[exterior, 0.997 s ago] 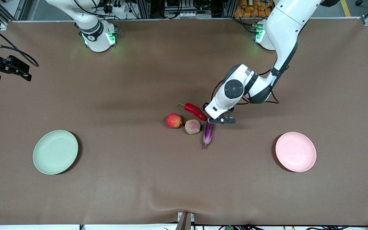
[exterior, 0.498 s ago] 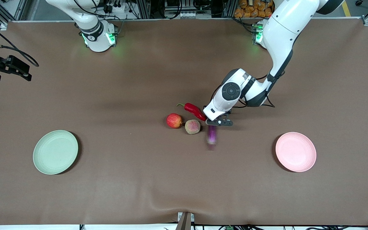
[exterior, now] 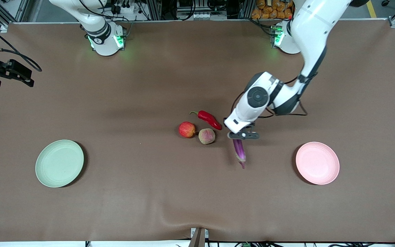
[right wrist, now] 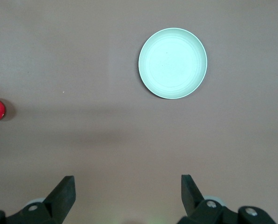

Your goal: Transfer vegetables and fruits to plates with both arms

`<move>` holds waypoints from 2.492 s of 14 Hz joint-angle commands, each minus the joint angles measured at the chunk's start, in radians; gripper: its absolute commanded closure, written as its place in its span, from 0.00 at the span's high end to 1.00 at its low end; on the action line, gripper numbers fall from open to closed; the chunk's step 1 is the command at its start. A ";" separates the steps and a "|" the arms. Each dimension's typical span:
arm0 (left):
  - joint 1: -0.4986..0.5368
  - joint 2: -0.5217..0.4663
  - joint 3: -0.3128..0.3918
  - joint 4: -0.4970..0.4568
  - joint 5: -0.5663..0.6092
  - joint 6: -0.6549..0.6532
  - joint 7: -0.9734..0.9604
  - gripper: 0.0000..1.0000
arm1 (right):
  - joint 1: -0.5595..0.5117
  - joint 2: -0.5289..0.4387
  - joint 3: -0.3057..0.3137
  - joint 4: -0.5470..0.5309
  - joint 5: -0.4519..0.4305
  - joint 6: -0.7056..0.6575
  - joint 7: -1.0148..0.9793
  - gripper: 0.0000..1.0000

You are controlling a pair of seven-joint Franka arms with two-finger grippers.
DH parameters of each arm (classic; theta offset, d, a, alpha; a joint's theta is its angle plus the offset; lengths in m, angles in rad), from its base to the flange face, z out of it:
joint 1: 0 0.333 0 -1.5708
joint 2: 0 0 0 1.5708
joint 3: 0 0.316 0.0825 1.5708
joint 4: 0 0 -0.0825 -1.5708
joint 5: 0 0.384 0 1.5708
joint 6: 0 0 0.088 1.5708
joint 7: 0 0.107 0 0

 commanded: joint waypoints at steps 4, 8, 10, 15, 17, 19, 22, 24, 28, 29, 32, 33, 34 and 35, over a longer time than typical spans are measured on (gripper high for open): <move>0.187 -0.105 -0.007 0.042 0.011 -0.171 0.123 0.00 | -0.022 -0.013 0.010 -0.012 0.021 -0.002 -0.016 1.00; 0.351 -0.116 -0.007 0.035 0.009 -0.243 0.273 0.00 | -0.012 -0.001 0.011 -0.004 0.018 0.003 -0.030 1.00; 0.382 -0.134 -0.005 0.022 0.013 -0.256 0.292 0.00 | -0.012 0.025 0.011 -0.003 0.018 0.001 -0.028 1.00; 0.506 -0.102 -0.002 0.022 0.014 -0.256 0.454 0.00 | 0.008 0.048 0.014 -0.004 0.018 0.000 -0.028 1.00; 0.569 -0.061 -0.005 0.022 0.010 -0.253 0.561 0.00 | 0.003 0.054 0.014 -0.004 0.018 0.007 -0.030 1.00; 0.629 -0.035 -0.007 0.024 0.003 -0.247 0.641 0.00 | 0.018 0.080 0.017 -0.003 0.021 0.007 -0.016 1.00; 0.638 -0.012 -0.007 0.024 -0.013 -0.245 0.666 0.00 | 0.092 0.151 0.016 0.011 0.044 0.042 0.009 1.00; 0.657 0.029 -0.007 0.027 -0.021 -0.209 0.712 0.00 | 0.136 0.198 0.016 0.017 0.100 0.114 0.163 1.00; 0.658 0.037 -0.007 0.028 -0.023 -0.193 0.735 0.11 | 0.257 0.310 0.016 0.014 0.105 0.240 0.413 1.00; 0.658 0.039 -0.007 0.028 -0.023 -0.192 0.735 0.28 | 0.276 0.330 0.016 0.014 0.107 0.266 0.472 1.00; 0.658 0.040 -0.007 0.033 -0.023 -0.191 0.738 1.00 | 0.333 0.375 0.016 0.014 0.122 0.312 0.616 1.00; 0.658 0.034 -0.007 0.033 -0.023 -0.193 0.735 1.00 | 0.343 0.389 0.017 0.014 0.137 0.325 0.669 1.00; 0.658 0.028 -0.008 0.036 -0.024 -0.195 0.731 1.00 | 0.346 0.403 0.018 0.014 0.163 0.342 0.714 1.00; 0.655 0.010 -0.010 0.044 -0.024 -0.202 0.725 1.00 | 0.348 0.425 0.016 0.014 0.229 0.358 0.765 1.00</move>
